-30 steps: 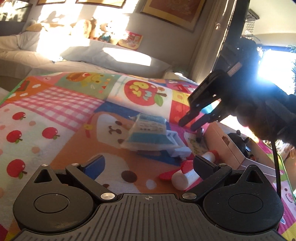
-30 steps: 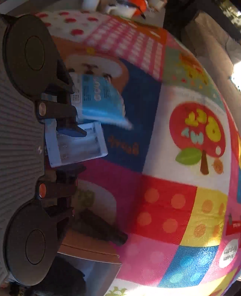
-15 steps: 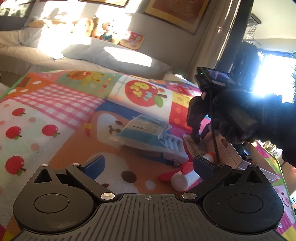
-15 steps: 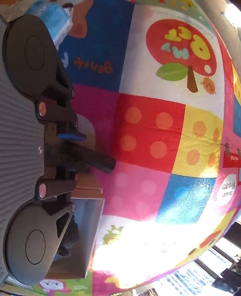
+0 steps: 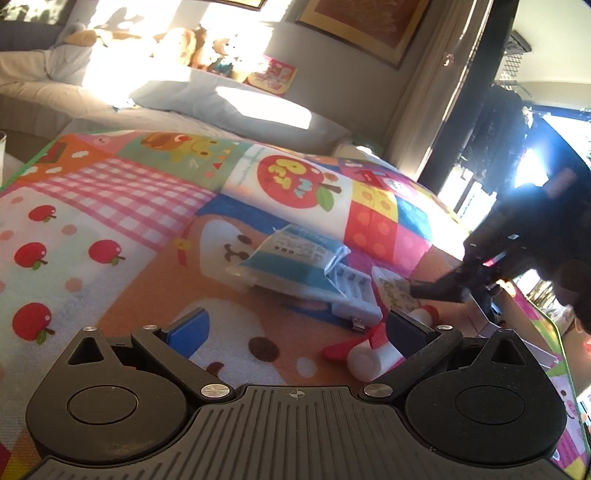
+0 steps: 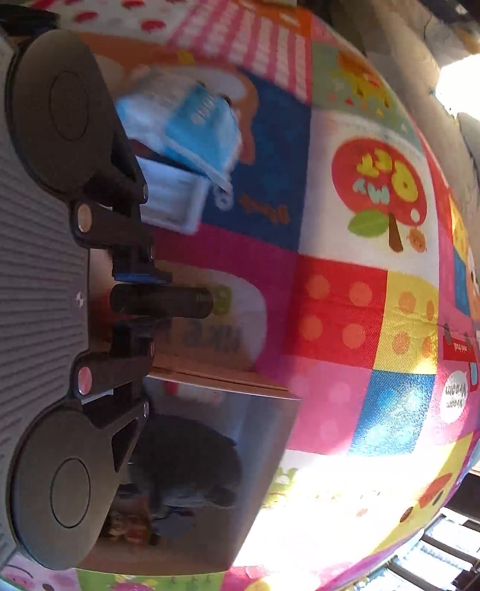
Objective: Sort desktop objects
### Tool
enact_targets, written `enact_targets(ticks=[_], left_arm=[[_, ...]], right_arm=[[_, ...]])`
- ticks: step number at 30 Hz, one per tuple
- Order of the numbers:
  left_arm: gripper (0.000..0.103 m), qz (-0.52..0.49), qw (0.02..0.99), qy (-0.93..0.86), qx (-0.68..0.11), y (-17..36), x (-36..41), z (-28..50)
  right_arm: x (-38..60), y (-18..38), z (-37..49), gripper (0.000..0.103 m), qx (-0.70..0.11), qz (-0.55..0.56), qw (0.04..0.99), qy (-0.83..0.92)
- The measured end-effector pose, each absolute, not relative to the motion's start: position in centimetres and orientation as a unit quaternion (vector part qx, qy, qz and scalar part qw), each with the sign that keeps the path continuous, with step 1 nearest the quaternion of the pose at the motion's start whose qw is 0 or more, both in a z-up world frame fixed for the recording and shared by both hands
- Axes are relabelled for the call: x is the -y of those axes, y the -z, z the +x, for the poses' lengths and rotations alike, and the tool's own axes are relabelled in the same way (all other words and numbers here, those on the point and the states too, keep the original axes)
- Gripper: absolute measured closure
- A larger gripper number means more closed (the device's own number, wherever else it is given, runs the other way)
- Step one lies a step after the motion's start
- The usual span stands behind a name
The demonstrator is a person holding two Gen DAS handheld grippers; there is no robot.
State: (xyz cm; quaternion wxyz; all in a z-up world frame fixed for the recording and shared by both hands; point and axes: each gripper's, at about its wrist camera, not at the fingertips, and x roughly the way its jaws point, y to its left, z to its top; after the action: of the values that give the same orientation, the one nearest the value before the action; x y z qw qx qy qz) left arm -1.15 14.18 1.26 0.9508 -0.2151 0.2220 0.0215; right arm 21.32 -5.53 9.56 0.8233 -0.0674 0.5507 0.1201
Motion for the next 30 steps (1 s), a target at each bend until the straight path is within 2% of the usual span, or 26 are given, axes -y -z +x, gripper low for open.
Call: enact_targets(ticks=[7,14,15,17,18,19,25,30], left_arm=[[0.0,-0.187,0.952,-0.027,-0.24,-1.4,-13.3,-0.7],[0.0,-0.091,0.959,-0.016,-0.269,-2.8,-9.0,-0.5],[0.0,-0.074,0.959,-0.011,-0.274,-2.9,-8.1,-0.4],[0.0,-0.03,0.958,-0.01,-0.285,-2.9,-6.2,0.2],[0.0,-0.011,0.957,-0.011,-0.29,-2.7,-5.5,0.6],[0.0,0.005,0.955,-0.012,-0.296,-2.5,-5.0,1.0],[0.0,0.05,0.95,-0.039,-0.307,-2.2,-4.4,3.4],[0.0,-0.051,0.96,0.029,-0.276,-6.2,-6.0,4.2]], right_arm=[[11.9,-11.2,9.5,0.086,-0.512,-0.055,0.833,-0.201],[18.5,-6.7,4.9,0.084,-0.474,-0.069,0.865,-0.148],[19.3,-6.2,4.6,0.079,-0.463,-0.07,0.874,-0.13],[21.1,-5.4,3.8,0.06,-0.44,-0.064,0.89,-0.096],[21.9,-5.3,3.3,0.039,-0.428,-0.057,0.898,-0.084],[22.6,-5.2,2.8,0.026,-0.414,-0.045,0.906,-0.074],[24.8,-3.9,-0.1,0.003,-0.378,0.02,0.923,-0.061],[25.1,-2.4,-1.2,0.002,-0.356,0.028,0.933,-0.05]])
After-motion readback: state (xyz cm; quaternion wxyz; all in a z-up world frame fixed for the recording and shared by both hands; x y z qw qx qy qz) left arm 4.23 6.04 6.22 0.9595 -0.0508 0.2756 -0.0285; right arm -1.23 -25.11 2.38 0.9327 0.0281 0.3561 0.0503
